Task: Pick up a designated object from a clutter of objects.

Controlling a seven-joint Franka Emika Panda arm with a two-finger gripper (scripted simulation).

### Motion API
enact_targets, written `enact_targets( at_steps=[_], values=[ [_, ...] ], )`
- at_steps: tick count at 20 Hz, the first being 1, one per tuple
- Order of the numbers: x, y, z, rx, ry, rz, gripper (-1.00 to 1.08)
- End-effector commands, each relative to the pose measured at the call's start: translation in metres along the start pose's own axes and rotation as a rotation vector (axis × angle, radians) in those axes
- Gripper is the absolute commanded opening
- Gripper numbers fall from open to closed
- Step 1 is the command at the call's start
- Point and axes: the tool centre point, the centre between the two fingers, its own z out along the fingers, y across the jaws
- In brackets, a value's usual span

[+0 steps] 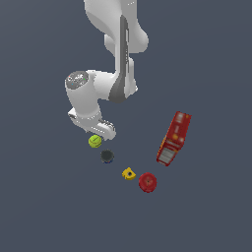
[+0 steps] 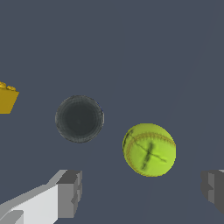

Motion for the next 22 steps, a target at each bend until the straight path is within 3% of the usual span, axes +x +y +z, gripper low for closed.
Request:
enact_targets(
  at_steps=[1, 7, 14, 22],
  values=[
    [-0.001, 0.012, 0.011, -0.004, 0.005, 0.033, 1.0],
    [-0.003, 0.026, 0.024, -0.01, 0.01, 0.074, 1.0],
    [-0.003, 0.026, 0.029, -0.01, 0.008, 0.073, 1.0],
    [-0.003, 0.028, 0.062, -0.011, 0.01, 0.076, 1.0]
  ],
)
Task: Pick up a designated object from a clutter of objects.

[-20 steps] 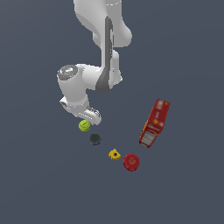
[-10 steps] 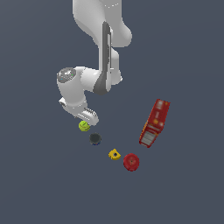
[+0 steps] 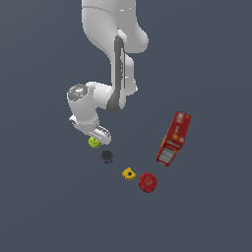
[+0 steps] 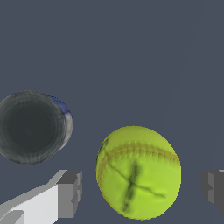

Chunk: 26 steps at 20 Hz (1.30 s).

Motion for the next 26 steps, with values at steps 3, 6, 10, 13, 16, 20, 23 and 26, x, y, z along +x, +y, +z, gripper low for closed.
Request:
enact_targets(
  at_steps=[3, 6, 10, 13, 16, 20, 23, 26],
  values=[
    [0.0, 0.0, 0.016, 0.0, 0.0, 0.001, 1.0],
    [0.0, 0.0, 0.02, 0.0, 0.001, 0.001, 1.0],
    [0.0, 0.0, 0.02, 0.0, 0.001, 0.001, -1.0],
    [0.0, 0.0, 0.02, 0.0, 0.001, 0.001, -1.0],
    [0.0, 0.0, 0.02, 0.0, 0.001, 0.001, -1.0],
    [0.0, -0.001, 0.018, 0.001, 0.001, 0.001, -1.0],
    [-0.003, -0.003, 0.015, 0.001, 0.001, 0.001, -1.0],
    [-0.008, -0.007, 0.008, 0.001, 0.001, 0.001, -1.0]
  ],
)
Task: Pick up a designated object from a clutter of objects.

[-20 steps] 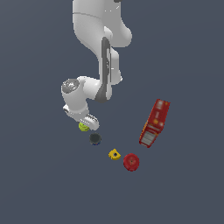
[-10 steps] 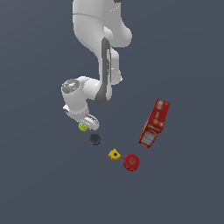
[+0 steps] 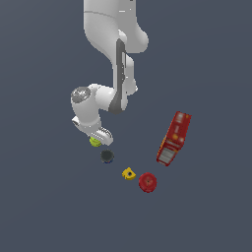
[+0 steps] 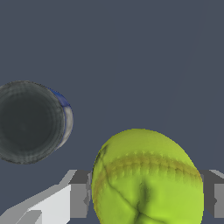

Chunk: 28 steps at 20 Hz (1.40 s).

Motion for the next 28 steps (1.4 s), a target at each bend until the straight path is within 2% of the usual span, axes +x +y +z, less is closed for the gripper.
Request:
enact_targets(
  at_steps=[1, 11, 28],
  values=[
    [-0.004, -0.004, -0.007, 0.001, 0.002, -0.001, -1.0],
    [-0.039, -0.034, -0.057, 0.001, 0.002, 0.0, -1.0],
    [-0.127, -0.109, -0.189, -0.005, 0.005, 0.001, -1.0]
  ],
)
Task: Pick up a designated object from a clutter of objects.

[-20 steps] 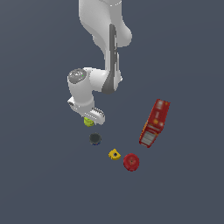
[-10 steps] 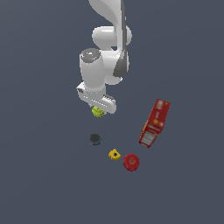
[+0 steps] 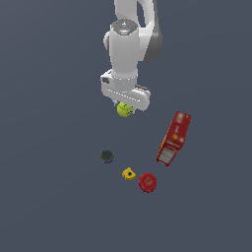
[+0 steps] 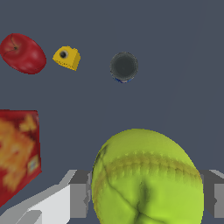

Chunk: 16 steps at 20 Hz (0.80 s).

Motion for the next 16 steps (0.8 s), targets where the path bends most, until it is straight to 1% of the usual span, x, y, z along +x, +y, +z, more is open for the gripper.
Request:
enact_targets(
  at_steps=[1, 16],
  values=[
    [-0.015, -0.013, -0.023, -0.001, 0.002, 0.0, -1.0],
    [-0.096, -0.088, -0.15, 0.001, 0.0, -0.002, -1.0]
  ],
)
